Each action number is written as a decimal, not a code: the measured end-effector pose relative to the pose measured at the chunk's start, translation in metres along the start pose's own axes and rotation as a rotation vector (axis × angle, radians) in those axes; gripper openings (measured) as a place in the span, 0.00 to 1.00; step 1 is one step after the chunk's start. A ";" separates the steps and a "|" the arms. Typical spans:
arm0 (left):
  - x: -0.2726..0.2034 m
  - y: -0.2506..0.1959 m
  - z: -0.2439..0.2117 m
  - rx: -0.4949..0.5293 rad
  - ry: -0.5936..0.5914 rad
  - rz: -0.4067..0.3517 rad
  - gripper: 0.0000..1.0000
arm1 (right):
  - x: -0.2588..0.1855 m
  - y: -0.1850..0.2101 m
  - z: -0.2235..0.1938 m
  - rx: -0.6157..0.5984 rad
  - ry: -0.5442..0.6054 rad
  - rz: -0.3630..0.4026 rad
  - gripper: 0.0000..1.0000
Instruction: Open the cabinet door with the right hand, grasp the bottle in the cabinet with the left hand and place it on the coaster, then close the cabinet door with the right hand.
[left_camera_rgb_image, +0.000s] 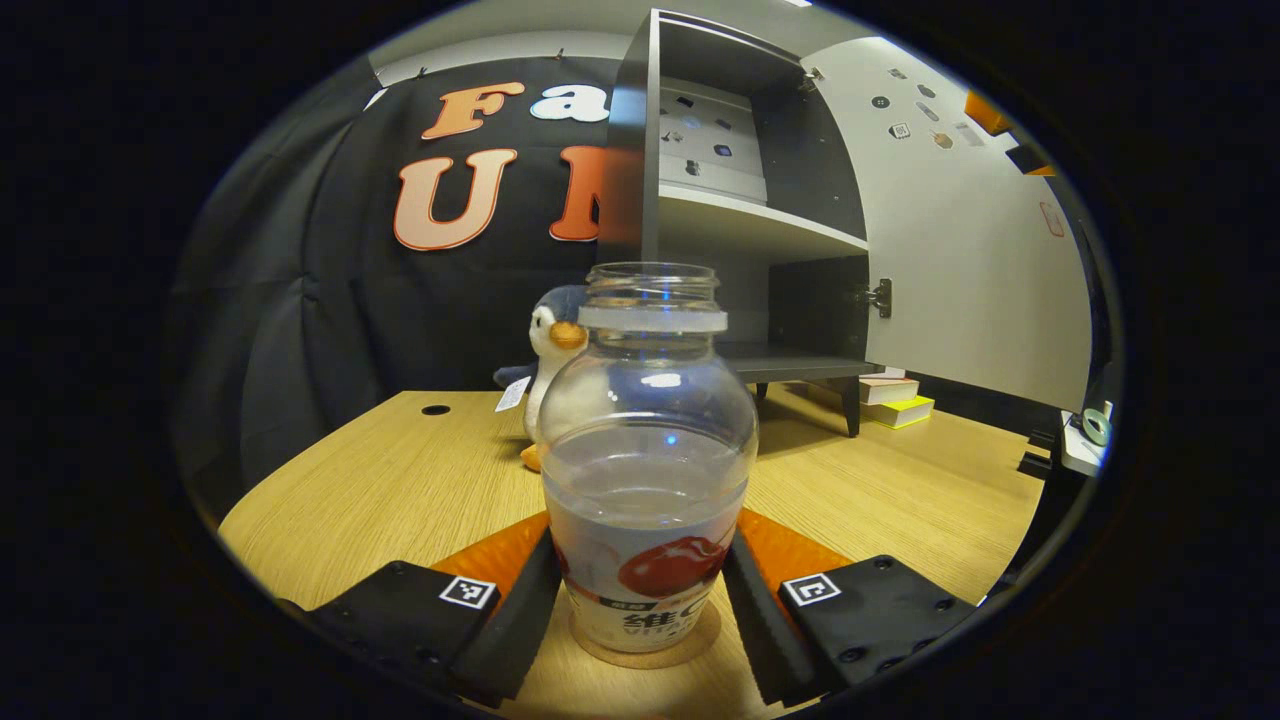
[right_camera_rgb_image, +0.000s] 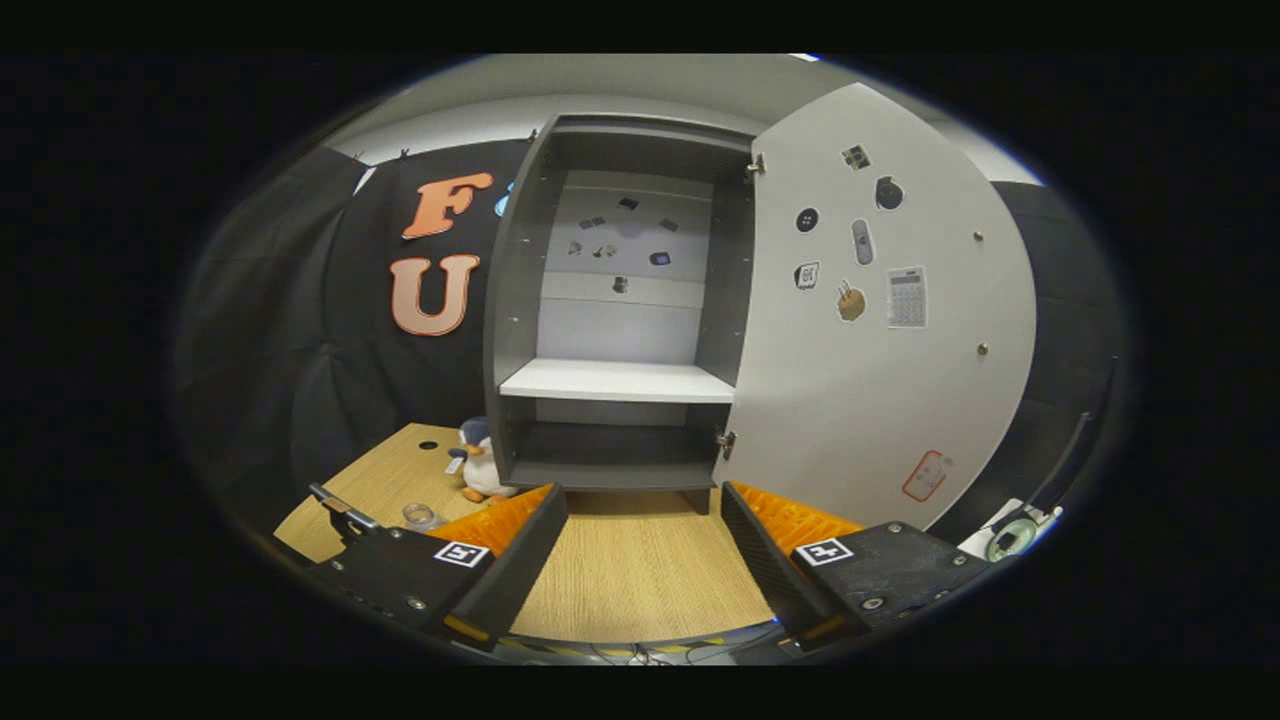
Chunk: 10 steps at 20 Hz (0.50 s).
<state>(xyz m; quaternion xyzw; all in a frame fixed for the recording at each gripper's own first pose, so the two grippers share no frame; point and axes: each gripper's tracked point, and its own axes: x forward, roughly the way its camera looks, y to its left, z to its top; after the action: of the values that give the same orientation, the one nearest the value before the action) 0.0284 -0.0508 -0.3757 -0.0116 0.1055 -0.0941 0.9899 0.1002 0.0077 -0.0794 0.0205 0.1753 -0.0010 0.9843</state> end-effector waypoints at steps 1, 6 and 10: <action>0.001 -0.001 0.000 0.003 0.002 -0.001 0.89 | 0.000 0.000 0.000 -0.003 0.002 0.004 0.95; 0.001 0.002 -0.003 -0.002 0.015 0.013 0.94 | 0.000 0.000 0.000 -0.015 0.005 0.011 0.96; 0.001 0.003 -0.003 0.001 0.022 0.016 0.94 | 0.000 0.002 0.000 -0.011 0.006 0.016 0.95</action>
<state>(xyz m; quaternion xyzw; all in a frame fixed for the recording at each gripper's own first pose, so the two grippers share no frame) 0.0291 -0.0475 -0.3785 -0.0091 0.1165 -0.0862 0.9894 0.1001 0.0094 -0.0790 0.0166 0.1783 0.0081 0.9838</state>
